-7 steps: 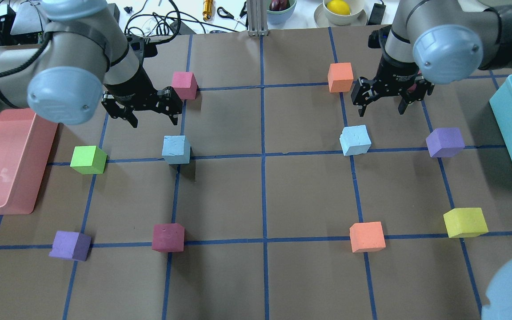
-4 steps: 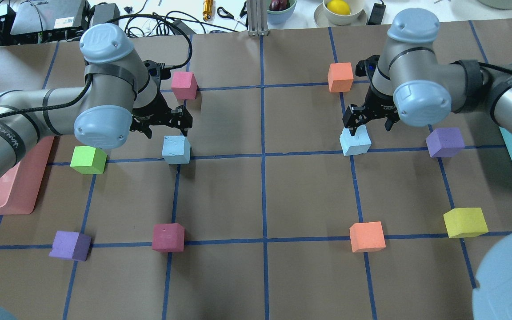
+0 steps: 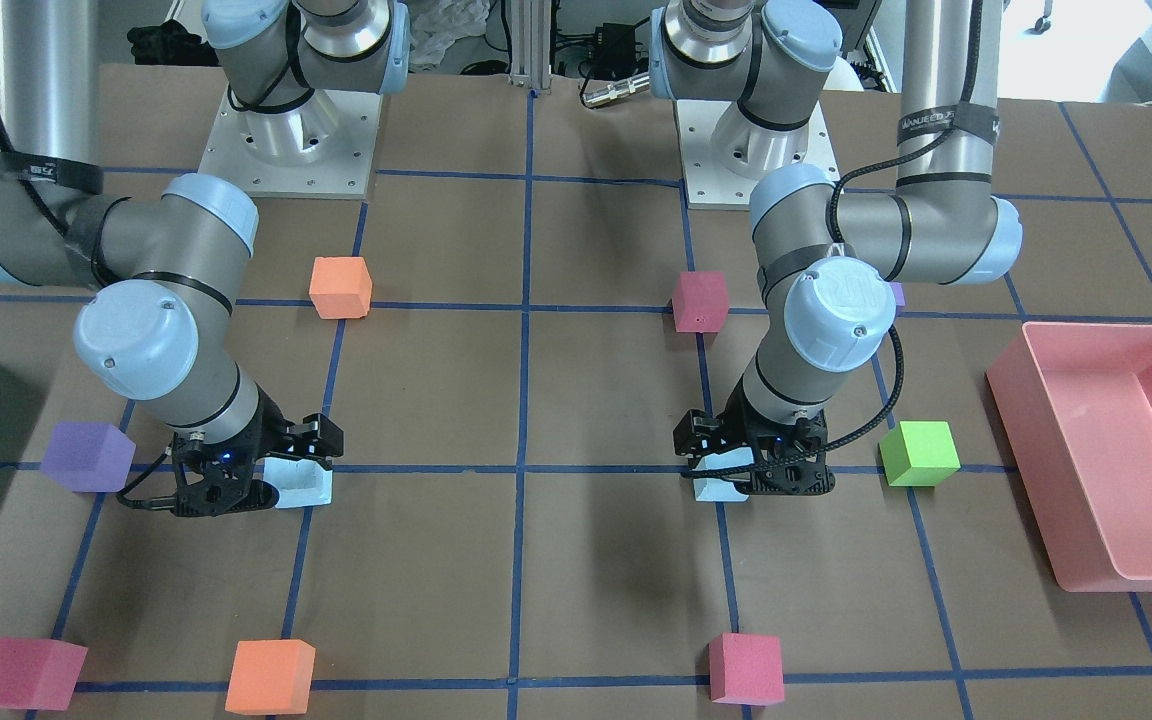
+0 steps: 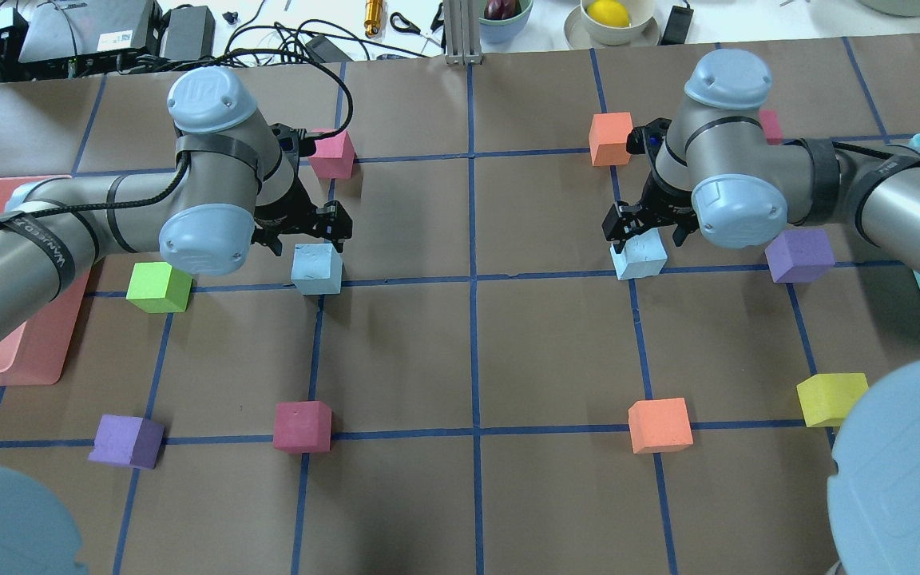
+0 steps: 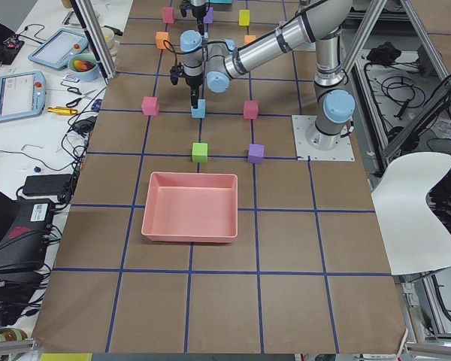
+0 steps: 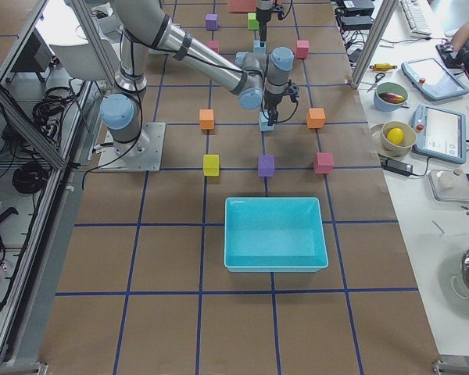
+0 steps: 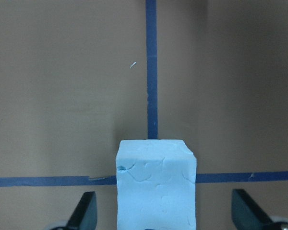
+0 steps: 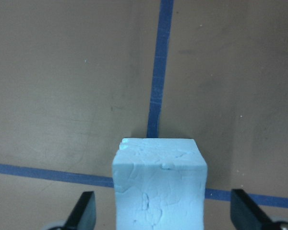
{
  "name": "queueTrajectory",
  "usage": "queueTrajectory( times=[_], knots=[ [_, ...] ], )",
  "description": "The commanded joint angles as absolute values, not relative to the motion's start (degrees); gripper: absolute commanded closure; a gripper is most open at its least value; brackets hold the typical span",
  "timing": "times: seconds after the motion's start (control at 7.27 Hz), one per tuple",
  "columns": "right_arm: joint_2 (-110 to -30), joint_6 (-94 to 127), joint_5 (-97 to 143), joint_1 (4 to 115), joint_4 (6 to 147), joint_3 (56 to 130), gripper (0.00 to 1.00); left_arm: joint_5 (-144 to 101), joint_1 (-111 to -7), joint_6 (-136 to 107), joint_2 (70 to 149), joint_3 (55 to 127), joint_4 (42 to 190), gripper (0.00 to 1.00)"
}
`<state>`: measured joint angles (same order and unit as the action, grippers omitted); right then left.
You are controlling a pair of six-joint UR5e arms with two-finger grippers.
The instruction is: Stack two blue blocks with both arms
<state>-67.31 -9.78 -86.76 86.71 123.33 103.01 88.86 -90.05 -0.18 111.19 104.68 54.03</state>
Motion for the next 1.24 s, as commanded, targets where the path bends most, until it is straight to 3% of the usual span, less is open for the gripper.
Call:
queueTrajectory(
  times=[0.0, 0.28, 0.41, 0.55, 0.96, 1.1],
  knots=[
    [-66.71, -10.19, -86.40, 86.75, 123.66, 103.09, 0.00, 88.86, -90.00, -0.26, 112.67, 104.94, 53.88, 0.00],
    [-65.04, -13.45, -86.40, 86.66, 124.97, 104.23, 0.00, 88.77, -90.00, -0.44, 113.46, 105.90, 53.79, 0.00],
    [-65.04, -13.88, -86.48, 86.66, 126.55, 104.06, 0.43, 88.77, -90.00, -0.35, 113.47, 106.69, 53.88, 0.00],
    [-65.21, -12.93, -86.66, 86.66, 126.39, 104.24, 0.99, 88.86, -90.00, -0.26, 113.55, 107.48, 53.70, 0.00],
    [-67.32, -1.85, -86.58, 92.94, 125.43, 100.92, 1.00, 88.95, -90.00, -0.35, 114.34, 107.40, 48.97, 0.01],
    [-67.24, 6.68, -86.22, 97.86, 125.94, 100.29, 1.00, 88.86, -89.91, -0.35, 114.52, 107.05, 48.87, 0.07]
  ],
)
